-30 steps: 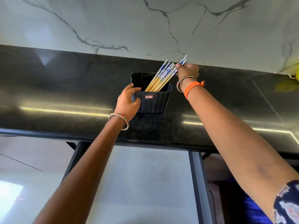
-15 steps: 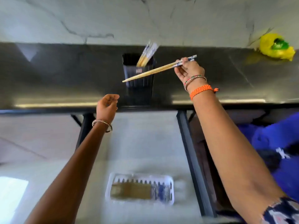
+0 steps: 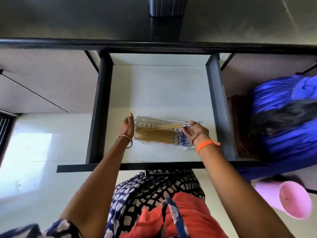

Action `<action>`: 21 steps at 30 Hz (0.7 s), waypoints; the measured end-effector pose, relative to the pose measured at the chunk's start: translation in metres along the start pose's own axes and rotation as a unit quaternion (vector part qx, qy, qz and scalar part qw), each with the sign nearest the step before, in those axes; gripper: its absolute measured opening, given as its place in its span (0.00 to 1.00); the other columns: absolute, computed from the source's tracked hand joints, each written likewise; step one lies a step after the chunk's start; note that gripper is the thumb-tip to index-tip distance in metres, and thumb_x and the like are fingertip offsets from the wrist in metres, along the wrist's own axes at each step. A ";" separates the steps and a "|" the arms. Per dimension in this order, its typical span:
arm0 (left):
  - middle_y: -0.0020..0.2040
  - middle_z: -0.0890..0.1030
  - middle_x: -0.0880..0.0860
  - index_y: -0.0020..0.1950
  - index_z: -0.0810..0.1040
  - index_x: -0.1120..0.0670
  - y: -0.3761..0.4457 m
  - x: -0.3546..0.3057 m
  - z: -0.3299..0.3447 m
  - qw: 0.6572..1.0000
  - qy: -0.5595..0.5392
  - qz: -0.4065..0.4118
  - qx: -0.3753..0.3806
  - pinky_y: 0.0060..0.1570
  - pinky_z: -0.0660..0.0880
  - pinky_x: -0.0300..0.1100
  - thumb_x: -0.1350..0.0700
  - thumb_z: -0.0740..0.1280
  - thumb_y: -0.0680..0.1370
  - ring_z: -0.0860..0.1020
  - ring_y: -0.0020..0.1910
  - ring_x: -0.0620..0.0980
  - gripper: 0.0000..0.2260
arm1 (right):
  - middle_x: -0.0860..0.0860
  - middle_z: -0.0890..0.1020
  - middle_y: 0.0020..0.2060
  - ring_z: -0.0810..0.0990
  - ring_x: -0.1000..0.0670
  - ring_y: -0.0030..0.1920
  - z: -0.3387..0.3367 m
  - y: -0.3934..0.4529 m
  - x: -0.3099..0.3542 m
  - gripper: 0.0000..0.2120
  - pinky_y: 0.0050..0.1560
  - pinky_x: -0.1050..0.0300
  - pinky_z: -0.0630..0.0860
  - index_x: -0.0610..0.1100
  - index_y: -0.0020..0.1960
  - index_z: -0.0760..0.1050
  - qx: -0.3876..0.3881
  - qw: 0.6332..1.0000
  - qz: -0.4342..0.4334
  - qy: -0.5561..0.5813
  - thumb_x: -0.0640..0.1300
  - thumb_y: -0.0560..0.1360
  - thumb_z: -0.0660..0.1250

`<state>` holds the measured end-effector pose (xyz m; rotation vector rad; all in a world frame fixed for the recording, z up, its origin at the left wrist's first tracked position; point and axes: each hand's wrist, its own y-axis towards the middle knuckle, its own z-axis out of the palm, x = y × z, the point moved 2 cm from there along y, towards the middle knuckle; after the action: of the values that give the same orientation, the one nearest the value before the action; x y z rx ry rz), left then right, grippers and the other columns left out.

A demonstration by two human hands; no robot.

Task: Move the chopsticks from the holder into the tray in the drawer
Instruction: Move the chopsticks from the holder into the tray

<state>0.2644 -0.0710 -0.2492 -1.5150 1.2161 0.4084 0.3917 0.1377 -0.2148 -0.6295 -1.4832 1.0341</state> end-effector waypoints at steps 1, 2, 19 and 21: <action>0.52 0.78 0.67 0.52 0.75 0.68 -0.002 0.004 0.000 1.000 -0.008 -0.004 0.009 0.49 0.68 0.46 0.50 0.52 0.81 0.76 0.50 0.59 0.22 | 0.36 0.79 0.48 0.81 0.39 0.41 0.001 -0.003 -0.003 0.09 0.31 0.52 0.82 0.35 0.39 0.72 -0.012 1.000 -0.006 0.011 0.28 0.77 0.59; 0.52 0.79 0.66 0.55 0.75 0.69 -0.003 0.007 0.000 1.000 -0.011 -0.003 0.023 0.49 0.69 0.46 0.52 0.54 0.81 0.75 0.50 0.57 0.21 | 0.34 0.78 0.54 0.81 0.37 0.49 -0.001 -0.005 -0.008 0.07 0.41 0.49 0.83 0.32 0.46 0.74 -0.017 1.000 -0.010 0.021 0.29 0.78 0.58; 0.29 0.68 0.50 0.38 0.71 0.58 0.002 0.016 0.003 0.999 0.001 0.001 0.039 0.30 0.62 0.39 0.52 0.57 0.80 0.65 0.29 0.46 0.14 | 0.36 0.77 0.50 0.79 0.43 0.37 0.000 -0.013 -0.034 0.10 0.37 0.50 0.82 0.33 0.57 0.73 -0.105 0.986 -0.042 0.123 0.35 0.77 0.65; 0.30 0.69 0.50 0.40 0.72 0.59 0.002 0.016 0.003 0.999 0.000 0.002 0.035 0.30 0.62 0.39 0.52 0.57 0.80 0.66 0.29 0.46 0.14 | 0.36 0.78 0.49 0.77 0.46 0.32 0.001 -0.010 -0.037 0.08 0.30 0.52 0.82 0.34 0.54 0.74 -0.115 0.985 -0.044 0.120 0.35 0.76 0.65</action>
<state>0.2703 -0.0754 -0.2639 -1.4526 1.2218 0.3640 0.3997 0.1016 -0.2243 -0.8143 -1.4131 0.6979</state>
